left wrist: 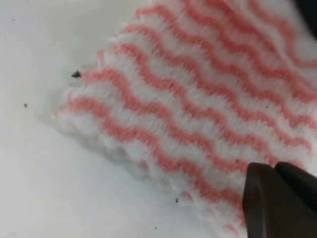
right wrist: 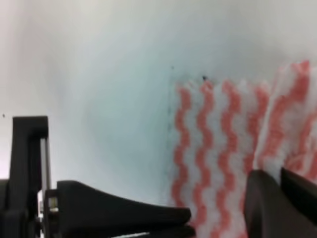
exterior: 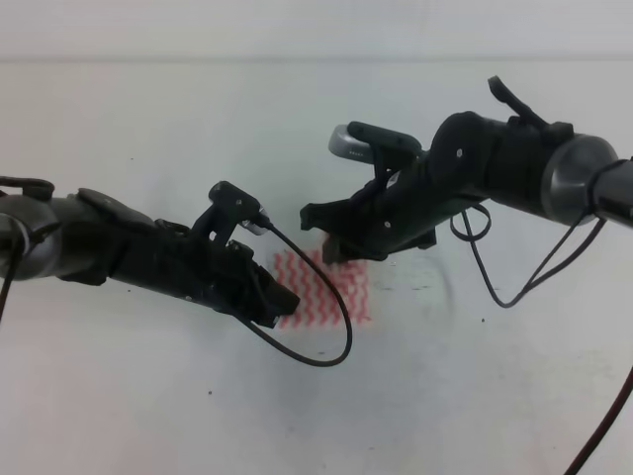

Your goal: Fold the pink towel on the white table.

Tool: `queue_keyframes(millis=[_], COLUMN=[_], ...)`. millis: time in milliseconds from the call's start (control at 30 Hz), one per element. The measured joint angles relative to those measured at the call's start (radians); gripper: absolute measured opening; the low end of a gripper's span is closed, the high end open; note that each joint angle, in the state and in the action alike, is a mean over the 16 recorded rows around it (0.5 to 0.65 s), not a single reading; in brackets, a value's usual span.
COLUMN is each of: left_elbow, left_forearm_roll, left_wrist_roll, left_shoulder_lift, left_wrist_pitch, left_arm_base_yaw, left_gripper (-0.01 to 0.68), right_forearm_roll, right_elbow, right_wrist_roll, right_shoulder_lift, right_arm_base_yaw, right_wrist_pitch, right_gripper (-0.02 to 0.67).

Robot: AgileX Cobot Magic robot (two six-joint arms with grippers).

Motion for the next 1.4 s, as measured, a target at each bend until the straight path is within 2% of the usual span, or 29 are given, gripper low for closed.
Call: queue_keyframes(millis=[533, 1400], left_elbow=[0.0, -0.001], left_forearm_roll=[-0.017, 0.159], left_wrist_roll=[0.025, 0.04], left_shoulder_lift=[-0.021, -0.03], left_wrist_pitch=[0.003, 0.045], left_arm_base_yaw=[0.002, 0.005], left_gripper=[-0.005, -0.005], right_forearm_roll=[-0.013, -0.013], right_elbow=[-0.027, -0.027], right_wrist_roll=[0.0, 0.0], right_shoulder_lift=[0.027, 0.032], right_arm_base_yaw=[0.005, 0.008], right_wrist_pitch=[0.013, 0.015], right_gripper=[-0.015, -0.014])
